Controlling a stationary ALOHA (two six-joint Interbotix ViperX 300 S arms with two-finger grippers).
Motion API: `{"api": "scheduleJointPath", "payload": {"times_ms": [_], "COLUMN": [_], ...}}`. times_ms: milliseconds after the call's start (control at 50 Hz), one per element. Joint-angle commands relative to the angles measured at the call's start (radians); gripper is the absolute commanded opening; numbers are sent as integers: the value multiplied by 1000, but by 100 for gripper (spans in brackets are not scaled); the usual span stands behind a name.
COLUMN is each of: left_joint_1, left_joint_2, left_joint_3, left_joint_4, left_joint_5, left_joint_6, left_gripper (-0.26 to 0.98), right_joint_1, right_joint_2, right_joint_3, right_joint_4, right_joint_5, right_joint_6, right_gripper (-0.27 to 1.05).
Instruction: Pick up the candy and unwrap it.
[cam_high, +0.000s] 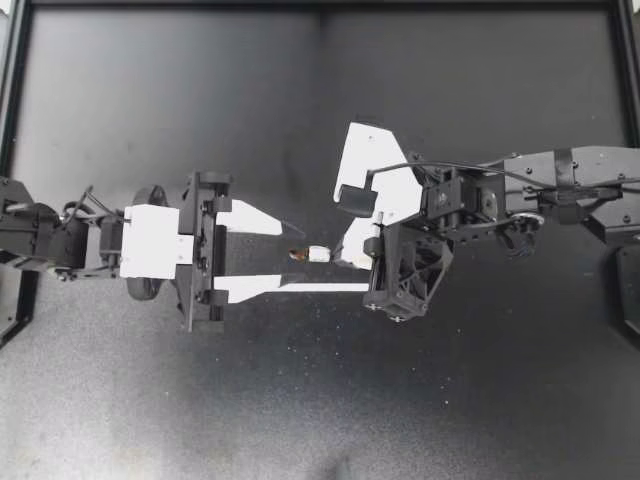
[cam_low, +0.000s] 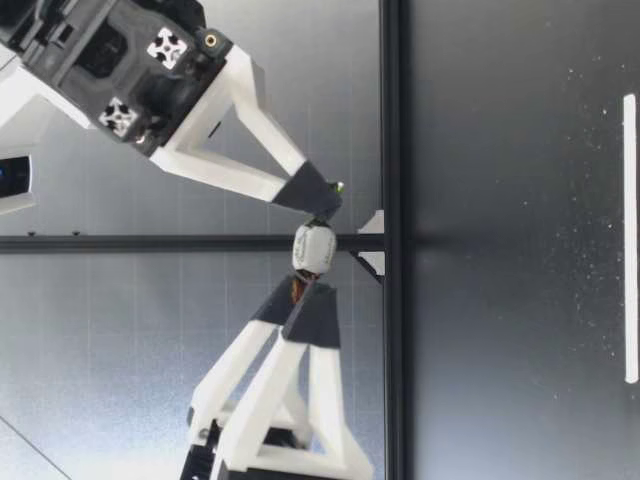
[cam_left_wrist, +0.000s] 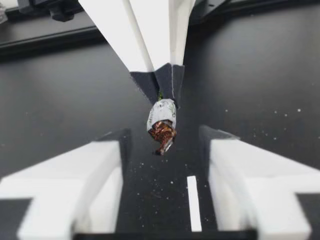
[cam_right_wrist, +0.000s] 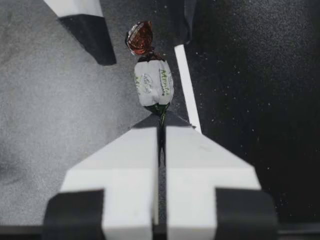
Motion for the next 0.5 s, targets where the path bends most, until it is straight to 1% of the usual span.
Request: {"api": "scheduleJointPath", "payload": {"times_ms": [0,60,80,160,240,340,480], "left_joint_1": [3,5,3,5,5,5,5], "left_joint_2": [-17,-17,-15,-12,-18,-29,-37], "left_joint_3": [-17,-15,-15,-15,-14,-8,2], "left_joint_4": [-2,-2,-2,-2,-2,-3,-5], "left_joint_5": [-5,-5,-5,-5,-5,-5,-5], "left_joint_6": [-2,-5,-3,-2,-5,-11,-11], "left_gripper": [31,20,14,-1,-12,-18,-18], "right_joint_1": [5,5,5,5,5,3,5], "right_joint_2": [-20,-20,-20,-20,-20,-20,-26], "right_joint_3": [-23,-25,-25,-26,-23,-18,-11], "right_joint_4": [3,3,3,3,3,3,3], "right_joint_5": [-8,-8,-8,-9,-8,-9,-9], "right_joint_6": [0,0,0,0,0,0,0], "right_gripper": [-16,-16,-16,-16,-16,-16,-16]}}
